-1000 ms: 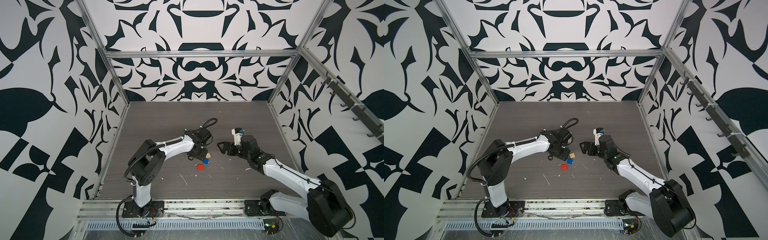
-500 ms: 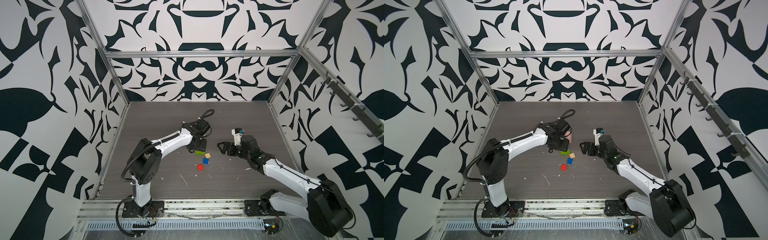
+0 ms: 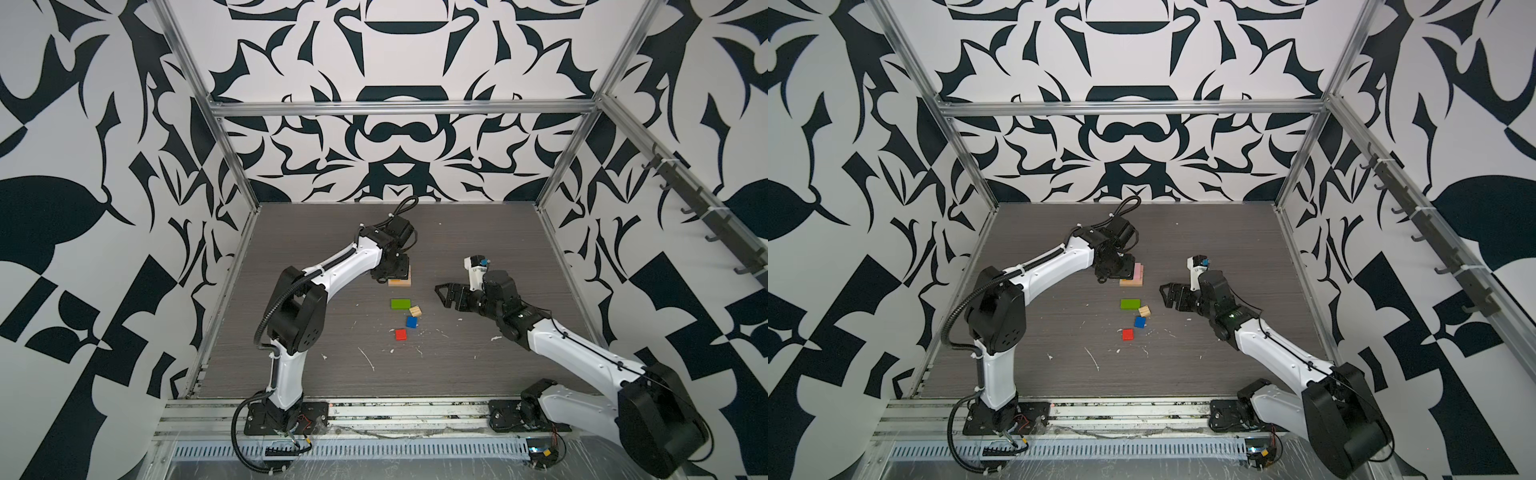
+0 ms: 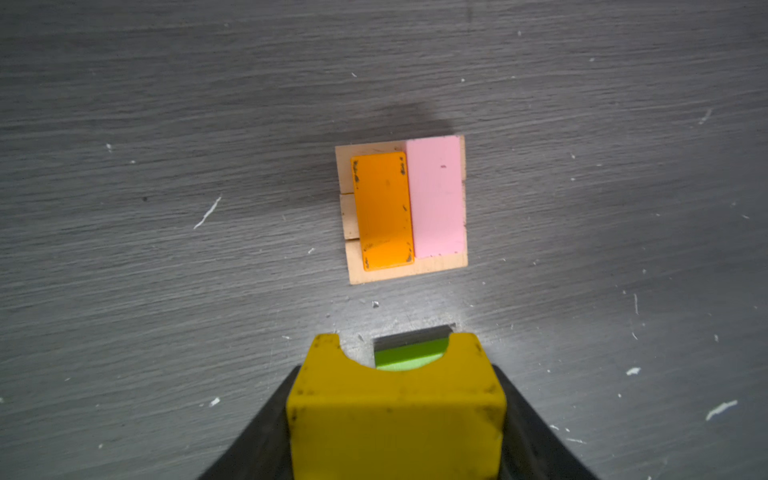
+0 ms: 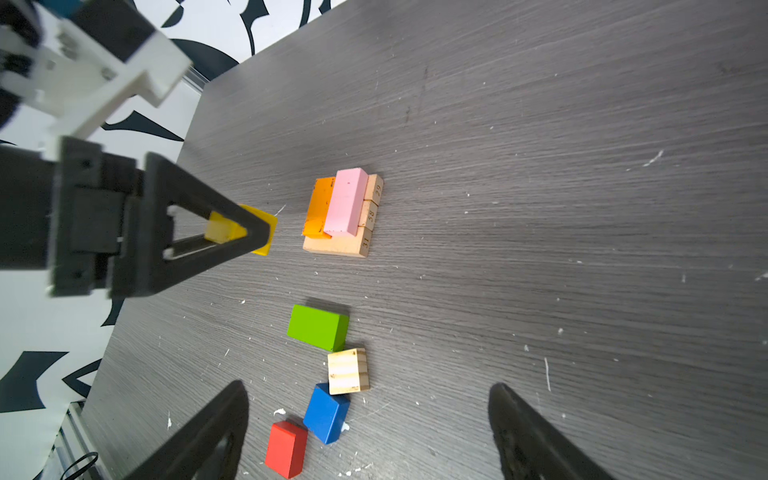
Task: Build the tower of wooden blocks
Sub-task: 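Lift the yellow arch block and carry it over the stack with the left gripper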
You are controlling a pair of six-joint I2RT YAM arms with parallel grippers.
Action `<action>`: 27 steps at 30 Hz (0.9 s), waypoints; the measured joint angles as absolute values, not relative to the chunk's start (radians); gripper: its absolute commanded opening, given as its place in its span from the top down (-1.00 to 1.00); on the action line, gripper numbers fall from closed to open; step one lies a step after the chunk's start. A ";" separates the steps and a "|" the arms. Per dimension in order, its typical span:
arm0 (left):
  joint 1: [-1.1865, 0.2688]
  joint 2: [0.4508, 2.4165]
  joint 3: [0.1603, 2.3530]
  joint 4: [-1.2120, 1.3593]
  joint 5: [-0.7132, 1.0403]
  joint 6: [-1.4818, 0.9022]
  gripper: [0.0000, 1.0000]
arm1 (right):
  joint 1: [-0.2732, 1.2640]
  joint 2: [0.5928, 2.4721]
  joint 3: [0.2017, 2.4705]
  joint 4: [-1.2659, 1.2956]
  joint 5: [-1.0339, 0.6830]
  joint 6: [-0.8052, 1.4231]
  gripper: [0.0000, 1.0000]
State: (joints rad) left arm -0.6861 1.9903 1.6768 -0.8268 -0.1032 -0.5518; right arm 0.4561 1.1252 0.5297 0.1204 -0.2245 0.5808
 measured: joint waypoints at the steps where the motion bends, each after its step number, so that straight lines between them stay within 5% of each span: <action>1: -0.683 2.004 1.689 -0.831 -0.107 -0.554 0.09 | 0.456 1.124 0.530 0.120 -0.224 0.581 -0.88; 27: -0.679 2.207 1.961 -0.920 -0.159 -0.635 0.07 | 0.456 1.071 0.497 0.093 -0.224 0.577 -0.87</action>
